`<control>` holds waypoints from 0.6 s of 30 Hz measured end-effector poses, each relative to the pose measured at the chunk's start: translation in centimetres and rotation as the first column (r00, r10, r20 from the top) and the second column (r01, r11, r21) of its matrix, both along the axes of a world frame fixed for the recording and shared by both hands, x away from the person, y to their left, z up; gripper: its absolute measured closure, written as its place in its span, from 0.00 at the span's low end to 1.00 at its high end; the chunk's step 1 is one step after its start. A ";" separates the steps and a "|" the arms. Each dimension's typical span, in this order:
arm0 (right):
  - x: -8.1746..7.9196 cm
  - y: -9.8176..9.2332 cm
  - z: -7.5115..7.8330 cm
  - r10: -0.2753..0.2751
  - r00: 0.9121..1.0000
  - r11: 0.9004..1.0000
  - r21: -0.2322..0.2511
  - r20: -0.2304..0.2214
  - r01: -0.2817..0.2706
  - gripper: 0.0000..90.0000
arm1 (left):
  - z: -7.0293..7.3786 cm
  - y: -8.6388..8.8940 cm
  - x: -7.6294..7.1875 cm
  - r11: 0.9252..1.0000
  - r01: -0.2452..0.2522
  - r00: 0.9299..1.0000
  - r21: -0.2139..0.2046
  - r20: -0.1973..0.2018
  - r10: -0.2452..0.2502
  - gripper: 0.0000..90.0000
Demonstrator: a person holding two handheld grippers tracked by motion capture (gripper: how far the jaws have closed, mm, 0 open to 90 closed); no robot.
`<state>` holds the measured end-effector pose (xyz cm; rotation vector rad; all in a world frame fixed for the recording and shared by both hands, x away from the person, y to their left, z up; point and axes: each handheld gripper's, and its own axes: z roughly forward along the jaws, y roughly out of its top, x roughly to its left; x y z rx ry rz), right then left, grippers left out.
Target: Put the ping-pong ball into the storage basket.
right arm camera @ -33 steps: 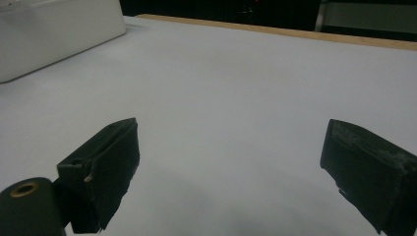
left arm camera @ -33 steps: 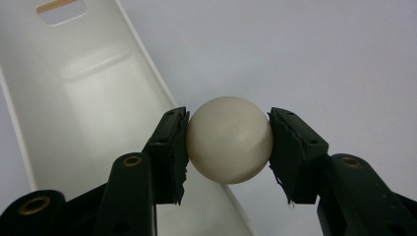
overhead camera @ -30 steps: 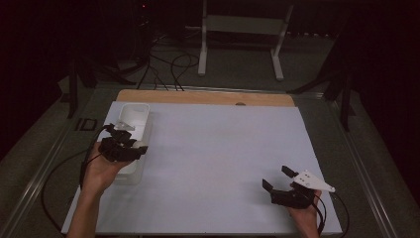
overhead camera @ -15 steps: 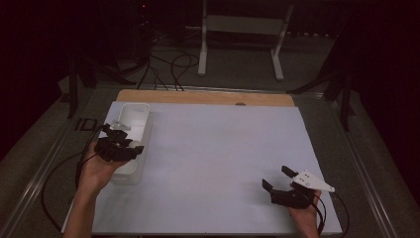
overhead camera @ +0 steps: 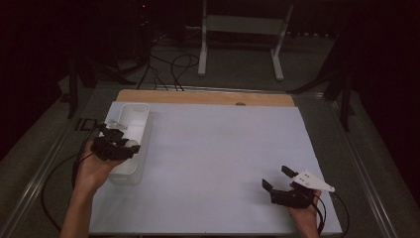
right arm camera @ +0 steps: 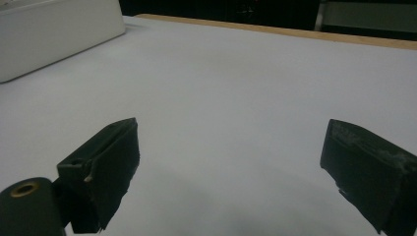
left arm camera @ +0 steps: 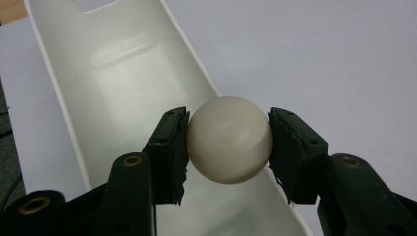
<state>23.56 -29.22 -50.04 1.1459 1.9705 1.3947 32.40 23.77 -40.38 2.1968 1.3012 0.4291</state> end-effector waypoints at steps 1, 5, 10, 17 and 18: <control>0.0 0.0 0.0 0.000 1.000 1.000 0.000 0.000 0.000 0.08 | 0.0 0.0 0.0 1.000 0.000 1.000 0.000 0.000 0.000 0.57; 0.0 0.0 0.0 0.002 1.000 1.000 0.000 -0.001 -0.002 0.08 | 0.0 0.3 0.1 1.000 -0.004 1.000 0.003 0.003 0.004 0.57; 0.0 0.0 0.0 0.002 1.000 1.000 -0.001 -0.003 -0.002 0.08 | 0.0 0.7 0.1 1.000 -0.007 1.000 0.012 0.003 0.007 0.57; 0.0 0.1 0.0 0.001 1.000 1.000 0.000 -0.003 -0.001 0.08 | 0.0 1.0 0.1 1.000 -0.012 1.000 0.021 0.002 0.012 0.57; 0.0 0.1 0.0 0.001 1.000 1.000 0.000 -0.003 -0.001 0.08 | 0.0 1.1 0.1 1.000 -0.011 1.000 0.022 0.001 0.011 0.57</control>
